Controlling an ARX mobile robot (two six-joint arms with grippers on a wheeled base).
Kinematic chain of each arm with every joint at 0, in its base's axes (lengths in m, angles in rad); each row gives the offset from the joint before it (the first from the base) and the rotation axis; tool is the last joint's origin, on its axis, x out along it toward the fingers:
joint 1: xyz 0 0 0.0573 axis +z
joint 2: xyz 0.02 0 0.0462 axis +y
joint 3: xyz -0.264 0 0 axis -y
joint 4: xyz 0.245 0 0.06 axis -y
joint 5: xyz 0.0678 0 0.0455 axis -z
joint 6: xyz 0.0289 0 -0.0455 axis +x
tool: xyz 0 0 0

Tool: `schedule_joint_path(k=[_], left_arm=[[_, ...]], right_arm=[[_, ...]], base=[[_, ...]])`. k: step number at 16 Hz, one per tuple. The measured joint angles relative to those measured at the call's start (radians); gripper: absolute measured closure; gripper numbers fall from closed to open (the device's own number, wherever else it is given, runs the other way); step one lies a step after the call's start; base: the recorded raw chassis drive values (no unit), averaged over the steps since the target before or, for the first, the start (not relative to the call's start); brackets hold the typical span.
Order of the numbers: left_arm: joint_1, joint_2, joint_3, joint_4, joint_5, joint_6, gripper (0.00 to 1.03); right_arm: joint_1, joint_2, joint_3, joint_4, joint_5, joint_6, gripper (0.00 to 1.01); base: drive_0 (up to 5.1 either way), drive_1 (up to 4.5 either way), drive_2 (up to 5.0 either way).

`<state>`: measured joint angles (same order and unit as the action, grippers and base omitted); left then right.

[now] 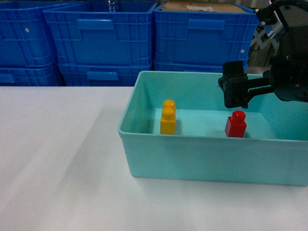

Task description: Pick red block from blue box to shelf

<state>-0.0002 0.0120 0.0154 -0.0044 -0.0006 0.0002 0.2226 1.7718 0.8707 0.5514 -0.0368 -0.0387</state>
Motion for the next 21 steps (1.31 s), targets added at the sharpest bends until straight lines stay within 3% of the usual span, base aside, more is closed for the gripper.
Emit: schedule_joint_path(k=[5,8,12,14,17,21], left_arm=[[0.000,0.000,0.000,0.000,0.000,0.000,0.05],[0.000,0.000,0.000,0.000,0.000,0.000,0.05],[0.000,0.000,0.000,0.000,0.000,0.000,0.05],[0.000,0.000,0.000,0.000,0.000,0.000,0.05],[0.000,0.000,0.000,0.000,0.000,0.000,0.05],[0.000,0.000,0.000,0.000,0.000,0.000,0.05]], right_arm=[[0.000,0.000,0.000,-0.001,0.000,0.001,0.03],[0.016,0.031,0.005,-0.021,0.003,0.022,0.03],[0.010,0.129,0.133,-0.090,0.004,0.059,0.03],[-0.037,0.177,0.217,-0.132,0.007,0.080,0.03],[-0.101,0.221,0.304,-0.216,0.009,0.161,0.03],[-0.079,0.222,0.311,-0.222,-0.004,0.195,0.03]], base=[[0.0,0.00,0.0],[0.0,0.00,0.0],[0.0,0.00,0.0],[0.0,0.00,0.0],[0.0,0.00,0.0],[0.0,0.00,0.0]])
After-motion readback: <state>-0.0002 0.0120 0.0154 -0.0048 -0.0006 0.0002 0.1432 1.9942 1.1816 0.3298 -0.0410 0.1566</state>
